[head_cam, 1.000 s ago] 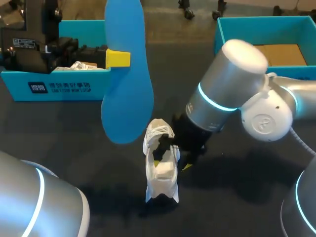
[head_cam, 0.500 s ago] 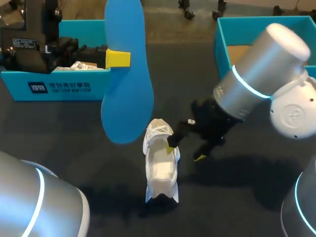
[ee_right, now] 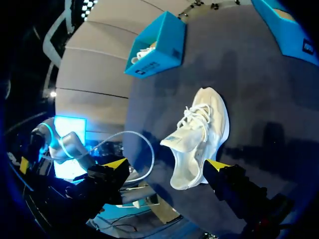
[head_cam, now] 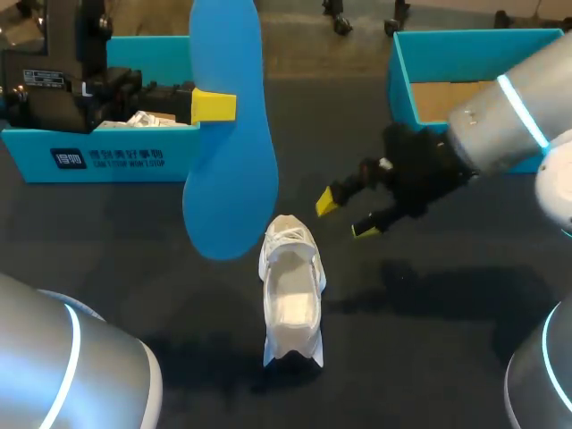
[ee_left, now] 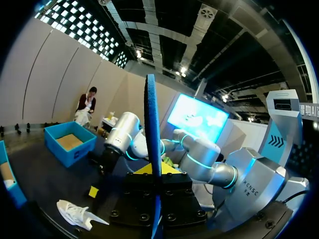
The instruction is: Take the shoe out of the shoebox, open the shoe tongue, remove and reinsert the insole, then place the shoe into the shoebox
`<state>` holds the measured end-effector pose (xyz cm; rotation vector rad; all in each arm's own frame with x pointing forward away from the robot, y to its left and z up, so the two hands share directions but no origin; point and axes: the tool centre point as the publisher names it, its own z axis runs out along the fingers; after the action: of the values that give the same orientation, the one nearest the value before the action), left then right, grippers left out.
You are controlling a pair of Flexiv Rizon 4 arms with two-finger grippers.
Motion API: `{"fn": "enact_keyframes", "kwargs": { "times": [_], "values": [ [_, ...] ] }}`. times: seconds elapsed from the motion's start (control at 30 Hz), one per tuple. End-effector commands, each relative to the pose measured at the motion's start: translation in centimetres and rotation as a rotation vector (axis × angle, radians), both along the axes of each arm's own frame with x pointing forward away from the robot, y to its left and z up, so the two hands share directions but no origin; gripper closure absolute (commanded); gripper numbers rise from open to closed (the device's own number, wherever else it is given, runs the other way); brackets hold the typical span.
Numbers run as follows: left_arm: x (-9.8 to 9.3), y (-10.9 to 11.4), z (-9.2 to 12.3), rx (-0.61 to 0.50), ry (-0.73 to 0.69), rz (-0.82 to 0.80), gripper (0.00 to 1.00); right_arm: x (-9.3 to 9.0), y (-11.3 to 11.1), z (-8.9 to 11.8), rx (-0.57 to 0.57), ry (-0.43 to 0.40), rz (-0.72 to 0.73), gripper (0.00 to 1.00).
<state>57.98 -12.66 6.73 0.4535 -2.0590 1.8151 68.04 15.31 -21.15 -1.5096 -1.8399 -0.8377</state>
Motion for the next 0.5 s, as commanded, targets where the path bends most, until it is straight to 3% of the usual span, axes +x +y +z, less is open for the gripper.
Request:
{"fn": "enact_keyframes", "kwargs": {
  "times": [0.03,0.23,0.3,0.5],
  "values": [
    [0.4,-0.3,0.1,0.002,0.0,-0.006,1.0,-0.6,-1.8,0.1,0.222,0.009,0.038,0.0],
    [0.4,-0.3,0.1,0.002,0.0,-0.006,1.0,-0.6,-1.8,0.1,0.222,0.009,0.038,0.0],
    [0.4,-0.3,0.1,0.002,0.0,-0.006,1.0,0.0,-1.0,0.2,0.317,-0.013,0.027,0.0],
    [0.4,-0.3,0.1,0.002,0.0,-0.006,1.0,1.1,0.0,2.3,0.402,0.025,-0.057,0.0]
  ]
}}
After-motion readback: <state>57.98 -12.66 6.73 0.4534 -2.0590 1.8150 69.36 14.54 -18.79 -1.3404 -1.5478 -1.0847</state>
